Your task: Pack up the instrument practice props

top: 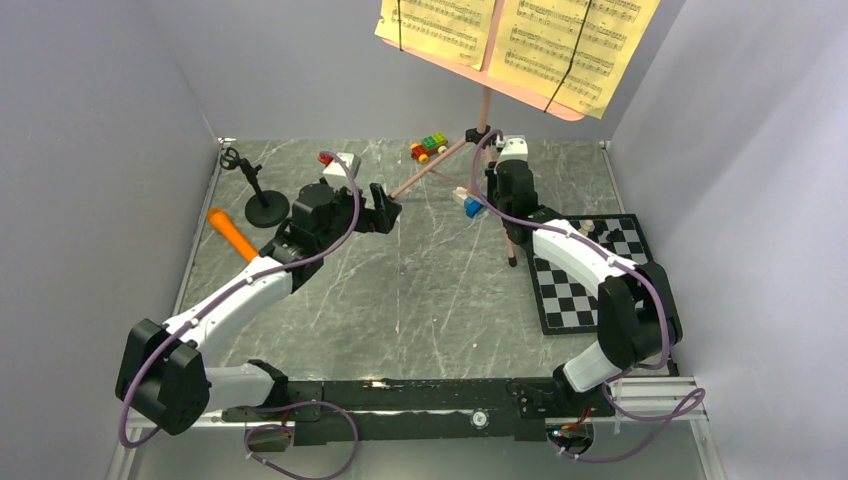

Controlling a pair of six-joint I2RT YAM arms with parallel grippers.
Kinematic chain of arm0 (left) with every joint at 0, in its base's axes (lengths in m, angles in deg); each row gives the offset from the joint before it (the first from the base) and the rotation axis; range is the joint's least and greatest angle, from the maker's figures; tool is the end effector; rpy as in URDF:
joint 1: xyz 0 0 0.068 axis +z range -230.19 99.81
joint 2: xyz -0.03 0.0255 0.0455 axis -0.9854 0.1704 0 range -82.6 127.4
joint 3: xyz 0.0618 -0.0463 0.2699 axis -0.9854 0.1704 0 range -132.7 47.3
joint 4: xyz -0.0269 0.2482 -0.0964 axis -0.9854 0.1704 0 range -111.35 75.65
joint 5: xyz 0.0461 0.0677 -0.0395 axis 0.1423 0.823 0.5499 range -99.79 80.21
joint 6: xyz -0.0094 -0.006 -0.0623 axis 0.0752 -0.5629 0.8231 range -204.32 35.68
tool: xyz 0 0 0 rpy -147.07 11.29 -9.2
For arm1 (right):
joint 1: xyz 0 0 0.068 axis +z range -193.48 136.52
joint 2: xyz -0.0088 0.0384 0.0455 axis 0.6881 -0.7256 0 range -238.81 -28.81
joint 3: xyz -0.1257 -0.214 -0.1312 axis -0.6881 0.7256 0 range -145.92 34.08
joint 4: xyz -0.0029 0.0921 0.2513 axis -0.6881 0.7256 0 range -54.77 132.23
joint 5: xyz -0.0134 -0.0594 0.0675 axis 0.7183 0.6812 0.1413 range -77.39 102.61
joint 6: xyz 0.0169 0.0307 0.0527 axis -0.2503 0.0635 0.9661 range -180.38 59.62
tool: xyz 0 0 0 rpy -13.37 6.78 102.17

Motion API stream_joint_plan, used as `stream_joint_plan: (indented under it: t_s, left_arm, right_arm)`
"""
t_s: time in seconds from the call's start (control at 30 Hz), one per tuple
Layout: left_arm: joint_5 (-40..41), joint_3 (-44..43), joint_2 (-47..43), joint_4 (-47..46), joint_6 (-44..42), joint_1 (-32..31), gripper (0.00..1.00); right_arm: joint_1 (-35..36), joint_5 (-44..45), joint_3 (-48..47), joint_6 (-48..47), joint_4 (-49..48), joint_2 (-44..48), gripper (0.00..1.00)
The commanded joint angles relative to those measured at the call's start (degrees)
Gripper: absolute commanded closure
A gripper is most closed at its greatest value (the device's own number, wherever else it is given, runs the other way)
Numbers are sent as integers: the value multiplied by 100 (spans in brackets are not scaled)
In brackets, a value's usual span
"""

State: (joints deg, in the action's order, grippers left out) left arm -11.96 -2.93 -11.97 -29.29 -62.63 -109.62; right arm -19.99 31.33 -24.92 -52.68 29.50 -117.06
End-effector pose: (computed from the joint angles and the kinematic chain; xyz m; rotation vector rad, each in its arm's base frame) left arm 0.2657 -0.1520 0.3124 0.1519 1.8323 -0.6686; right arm 0.3461 0.1335 0.2671 -0.0590 1.9576 0.0340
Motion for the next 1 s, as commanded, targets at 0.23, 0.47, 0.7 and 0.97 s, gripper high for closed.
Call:
stream_joint_plan:
  t_s: [0.23,0.47,0.7,0.97]
  left_arm:
    - [-199,146,-228,-304,-227,18,1]
    - [-252,152,-11,-579,-411,34,1]
    - [-399,-193,664,-851,-948,47,1]
    - [-1226,-584,1805,-2420,-1803,291,2]
  right_arm:
    - [105,-916,267,215,-179,305,100]
    - [260,-1380,750,284,-194,848,100]
    - [307,-1608,1098,415,-133,1248,100]
    - [306,-1692,1228,481,-69,1292,100]
